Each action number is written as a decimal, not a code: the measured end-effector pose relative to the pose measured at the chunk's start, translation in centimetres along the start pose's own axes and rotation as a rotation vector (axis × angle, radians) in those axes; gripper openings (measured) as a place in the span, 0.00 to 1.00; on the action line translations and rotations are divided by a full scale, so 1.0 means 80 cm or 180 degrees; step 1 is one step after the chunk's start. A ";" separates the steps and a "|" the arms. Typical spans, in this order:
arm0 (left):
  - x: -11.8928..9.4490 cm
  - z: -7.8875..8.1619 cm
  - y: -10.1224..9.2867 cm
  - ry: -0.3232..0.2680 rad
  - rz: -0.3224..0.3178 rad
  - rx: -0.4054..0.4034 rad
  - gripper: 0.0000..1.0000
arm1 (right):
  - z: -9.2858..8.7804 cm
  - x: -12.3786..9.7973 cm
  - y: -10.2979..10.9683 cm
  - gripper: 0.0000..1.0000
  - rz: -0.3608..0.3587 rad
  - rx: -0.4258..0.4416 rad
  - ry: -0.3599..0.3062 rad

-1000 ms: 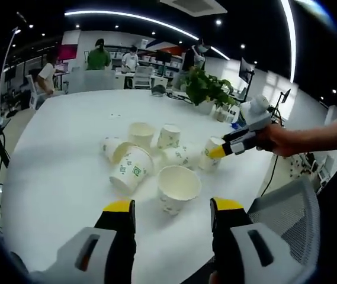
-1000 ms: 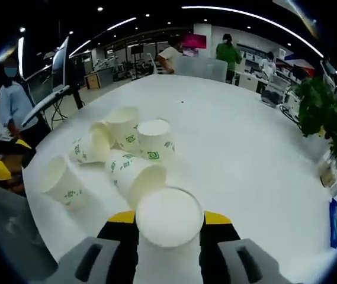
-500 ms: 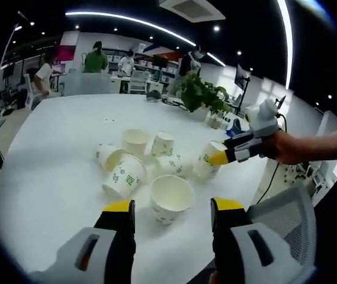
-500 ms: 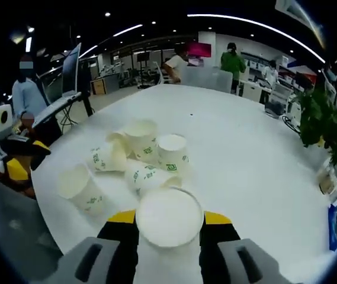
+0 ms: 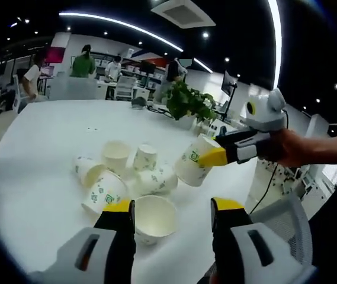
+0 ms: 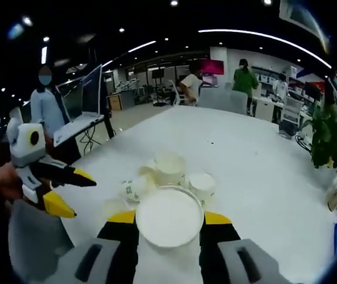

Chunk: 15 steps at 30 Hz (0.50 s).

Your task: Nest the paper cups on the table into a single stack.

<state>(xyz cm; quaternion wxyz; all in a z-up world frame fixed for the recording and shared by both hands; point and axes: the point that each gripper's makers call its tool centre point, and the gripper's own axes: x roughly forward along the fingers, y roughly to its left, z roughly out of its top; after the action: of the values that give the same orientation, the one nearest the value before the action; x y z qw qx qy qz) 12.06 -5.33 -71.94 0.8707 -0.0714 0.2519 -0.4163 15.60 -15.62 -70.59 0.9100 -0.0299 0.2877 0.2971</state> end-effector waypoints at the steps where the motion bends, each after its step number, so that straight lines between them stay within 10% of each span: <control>1: 0.002 0.002 -0.001 -0.0007 -0.0018 -0.0003 0.49 | 0.004 0.001 0.008 0.38 0.0026 -0.0023 -0.0022; 15: 0.021 0.026 -0.015 -0.0130 -0.0231 0.0012 0.45 | 0.064 0.008 0.053 0.38 0.0381 0.0354 -0.0426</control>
<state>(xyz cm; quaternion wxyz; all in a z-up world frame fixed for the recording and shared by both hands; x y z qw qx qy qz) 13.14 -7.55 -70.36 0.8601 -0.0873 0.2306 -0.4465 16.20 -10.64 -66.17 0.9080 0.0578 0.2435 0.3359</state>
